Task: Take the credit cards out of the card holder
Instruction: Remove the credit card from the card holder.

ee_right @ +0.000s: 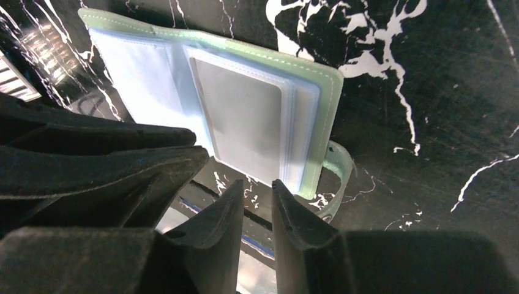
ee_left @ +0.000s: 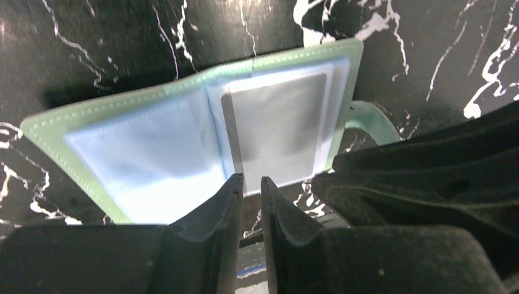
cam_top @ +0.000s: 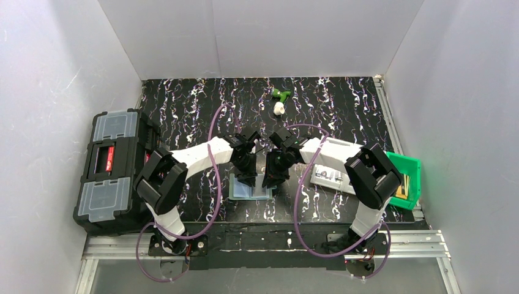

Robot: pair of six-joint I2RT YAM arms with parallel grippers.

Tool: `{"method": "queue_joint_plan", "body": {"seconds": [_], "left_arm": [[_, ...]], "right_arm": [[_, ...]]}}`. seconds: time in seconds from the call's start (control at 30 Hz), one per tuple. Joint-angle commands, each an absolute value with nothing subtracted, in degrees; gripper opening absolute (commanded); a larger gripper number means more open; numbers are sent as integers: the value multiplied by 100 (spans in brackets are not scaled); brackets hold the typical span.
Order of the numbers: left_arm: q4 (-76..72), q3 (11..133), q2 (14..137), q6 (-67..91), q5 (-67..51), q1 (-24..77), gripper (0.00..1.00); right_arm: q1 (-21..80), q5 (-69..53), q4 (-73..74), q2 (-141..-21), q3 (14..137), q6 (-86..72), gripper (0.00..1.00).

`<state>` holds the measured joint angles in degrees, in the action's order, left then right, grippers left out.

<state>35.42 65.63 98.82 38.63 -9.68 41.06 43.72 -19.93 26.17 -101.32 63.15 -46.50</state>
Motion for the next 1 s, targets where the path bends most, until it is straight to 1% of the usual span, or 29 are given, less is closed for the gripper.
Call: {"method": "queue_joint_plan", "body": {"seconds": [0.0,0.17,0.2,0.57,0.97], "left_arm": [[3319,6557,9907,3886,-860,4124,12],[3235,6413,10134,3924,-775,4123,1],[3234,6371,10143,3934,-723,4127,0],[3300,6032,9942,4016,-224,4126,0],[3038,5852,10240,3974,-425,4129,0]], "right_arm": [[4333,-2019,2388,-10224,6225,-4627,30],[4324,-2058,2321,-10287,6171,-4640,29],[4319,-2062,2307,-10291,6159,-4646,29],[4291,-2123,2225,-10413,6092,-4697,29],[4281,-2159,2246,-10137,6082,-4791,32]]}}
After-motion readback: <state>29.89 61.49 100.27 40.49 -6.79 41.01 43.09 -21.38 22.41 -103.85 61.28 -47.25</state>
